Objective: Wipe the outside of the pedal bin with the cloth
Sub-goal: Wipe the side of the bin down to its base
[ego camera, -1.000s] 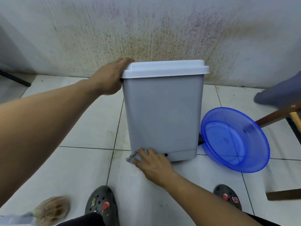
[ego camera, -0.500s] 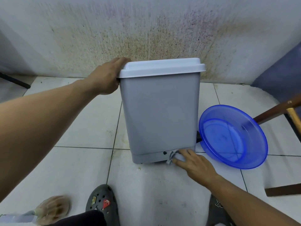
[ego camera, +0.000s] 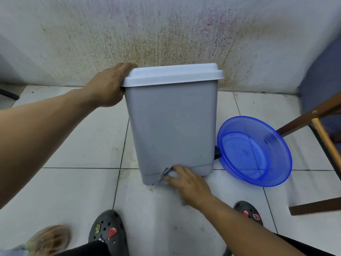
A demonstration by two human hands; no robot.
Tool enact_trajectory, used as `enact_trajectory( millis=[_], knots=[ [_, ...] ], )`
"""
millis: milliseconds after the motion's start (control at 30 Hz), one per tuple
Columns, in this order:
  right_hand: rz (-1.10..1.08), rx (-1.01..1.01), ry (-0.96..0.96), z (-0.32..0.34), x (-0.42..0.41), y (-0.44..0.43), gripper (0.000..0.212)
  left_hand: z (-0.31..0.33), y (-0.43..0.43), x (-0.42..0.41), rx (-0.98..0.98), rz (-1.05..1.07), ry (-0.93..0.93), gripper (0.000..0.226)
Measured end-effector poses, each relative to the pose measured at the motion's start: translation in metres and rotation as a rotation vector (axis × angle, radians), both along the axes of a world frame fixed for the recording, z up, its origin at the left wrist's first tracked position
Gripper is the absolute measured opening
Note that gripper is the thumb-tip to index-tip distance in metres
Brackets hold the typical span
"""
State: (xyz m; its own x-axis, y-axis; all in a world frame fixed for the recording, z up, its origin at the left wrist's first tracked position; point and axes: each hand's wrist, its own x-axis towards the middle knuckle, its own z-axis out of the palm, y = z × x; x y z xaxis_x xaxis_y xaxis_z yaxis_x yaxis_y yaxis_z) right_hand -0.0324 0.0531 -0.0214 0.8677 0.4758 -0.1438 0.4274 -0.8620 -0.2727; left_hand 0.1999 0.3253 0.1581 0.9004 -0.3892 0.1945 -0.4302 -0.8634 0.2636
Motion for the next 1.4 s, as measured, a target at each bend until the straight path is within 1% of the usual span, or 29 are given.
enact_trajectory(
  millis=[33,67,100,133,167,233,333,400,500,567,667,700,733,833,867,900,967,1100,1267,1333,1400],
  knots=[
    [-0.073,0.000,0.033,-0.002,-0.002,-0.014,0.095,0.001,0.000,0.000,0.003,0.001,0.007,0.074],
    [-0.157,0.015,0.044,-0.003,-0.004,-0.026,0.081,0.001,0.000,-0.001,0.003,0.001,0.011,0.074],
    [-0.254,0.052,0.045,-0.005,-0.006,-0.036,0.062,0.001,0.000,-0.001,0.003,-0.001,0.012,0.074],
    [-0.371,0.131,0.035,-0.007,-0.008,-0.044,0.049,0.001,0.000,-0.001,0.003,-0.002,0.013,0.074],
    [-0.490,0.219,0.016,-0.008,-0.010,-0.051,0.043,0.001,0.000,-0.001,0.006,-0.001,0.014,0.074],
    [-0.684,0.399,-0.057,-0.013,-0.011,-0.057,0.041,0.001,0.001,-0.001,0.009,0.006,0.018,0.074],
    [-0.893,0.497,-0.155,-0.013,-0.005,-0.054,0.037,0.000,0.004,-0.002,0.008,0.015,0.016,0.072],
    [-0.891,0.494,-0.168,-0.009,-0.004,-0.045,0.038,-0.001,0.005,-0.003,0.002,0.012,0.016,0.071],
    [-0.649,0.403,-0.100,-0.005,-0.006,-0.018,0.048,0.000,0.004,-0.002,-0.002,0.004,0.003,0.071],
    [-0.507,0.363,-0.089,-0.001,-0.006,0.003,0.046,-0.001,0.002,-0.001,-0.003,0.001,-0.004,0.072],
    [-0.433,0.315,-0.138,-0.002,-0.004,0.011,0.043,0.000,-0.001,0.001,-0.008,-0.013,-0.009,0.074],
    [-0.463,0.338,-0.151,-0.005,-0.004,0.008,0.045,0.000,-0.001,0.001,-0.004,-0.023,-0.009,0.075],
    [-0.544,0.389,-0.168,-0.005,-0.004,0.003,0.046,0.000,-0.001,0.000,-0.001,-0.030,-0.005,0.075],
    [-0.953,0.595,-0.259,0.001,0.004,-0.017,0.038,0.001,0.001,-0.002,0.001,-0.036,-0.003,0.076],
    [-1.059,0.625,-0.274,0.003,0.009,-0.023,0.035,0.000,0.001,-0.003,0.001,-0.038,-0.005,0.076],
    [-1.115,0.628,-0.285,0.007,0.014,-0.025,0.033,0.000,0.002,-0.003,0.002,-0.036,-0.007,0.076],
    [-1.132,0.636,-0.299,0.015,0.022,-0.022,0.033,-0.001,0.001,-0.003,0.006,-0.023,-0.006,0.076],
    [-1.190,0.786,-0.372,0.043,0.049,0.002,0.036,-0.003,0.002,-0.004,0.008,-0.019,-0.019,0.076],
    [-1.274,0.956,-0.473,0.103,0.109,0.010,0.037,-0.001,0.001,-0.006,-0.014,-0.050,-0.020,0.073],
    [-1.241,0.936,-0.506,0.121,0.128,0.012,0.038,0.001,0.000,-0.007,-0.019,-0.059,-0.022,0.072],
    [-1.143,0.874,-0.539,0.131,0.138,0.023,0.040,0.001,0.000,-0.008,-0.020,-0.065,-0.024,0.072]
  ],
)
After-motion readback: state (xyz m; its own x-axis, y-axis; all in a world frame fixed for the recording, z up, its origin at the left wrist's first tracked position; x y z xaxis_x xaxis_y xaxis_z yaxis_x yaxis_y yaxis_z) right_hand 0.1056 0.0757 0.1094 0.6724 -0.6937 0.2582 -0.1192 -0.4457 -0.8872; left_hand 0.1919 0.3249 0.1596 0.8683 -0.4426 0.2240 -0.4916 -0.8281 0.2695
